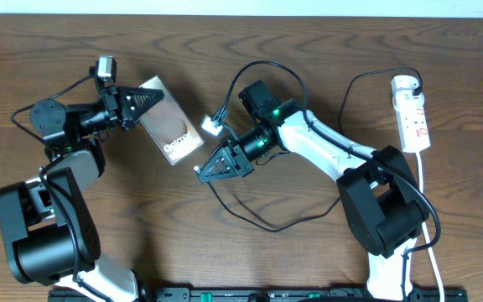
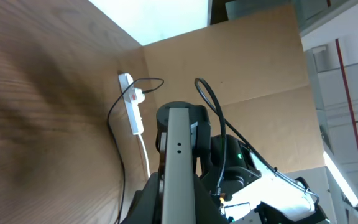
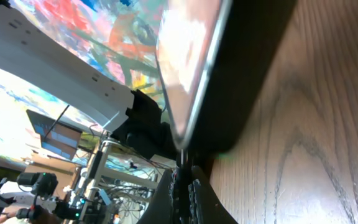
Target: Plug charger to phone and switch on socket
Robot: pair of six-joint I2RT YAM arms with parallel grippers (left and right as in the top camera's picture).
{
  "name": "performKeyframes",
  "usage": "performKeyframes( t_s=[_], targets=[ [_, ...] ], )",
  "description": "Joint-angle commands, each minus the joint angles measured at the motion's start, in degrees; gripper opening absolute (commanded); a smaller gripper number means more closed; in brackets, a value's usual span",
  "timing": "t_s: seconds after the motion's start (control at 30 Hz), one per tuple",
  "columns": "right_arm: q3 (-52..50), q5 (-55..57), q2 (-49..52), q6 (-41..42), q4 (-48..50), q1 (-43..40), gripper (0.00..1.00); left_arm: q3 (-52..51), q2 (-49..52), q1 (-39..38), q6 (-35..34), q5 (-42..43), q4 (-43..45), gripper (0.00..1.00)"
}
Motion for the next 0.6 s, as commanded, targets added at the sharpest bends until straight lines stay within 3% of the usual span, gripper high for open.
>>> performKeyframes(
  t_s=[0.0, 0.33, 0.57],
  targets=[
    [0.70, -3.43, 0.17, -1.49, 0.76, -0.26, 0.01, 0.94, -0.94, -0.09, 2.03, 0.11, 0.48, 0.07],
    [0.70, -4.72, 0.17, -1.22, 1.53, -1.05, 0.01, 0.94, -0.94, -0.09, 3.52, 0.11, 0.48, 0.07],
    [0.70, -4.94, 0.17, 3.69, 5.16, -1.33, 0.01, 0.94, -0.94, -0.09, 3.50, 0.09, 0.48, 0.07]
  ],
)
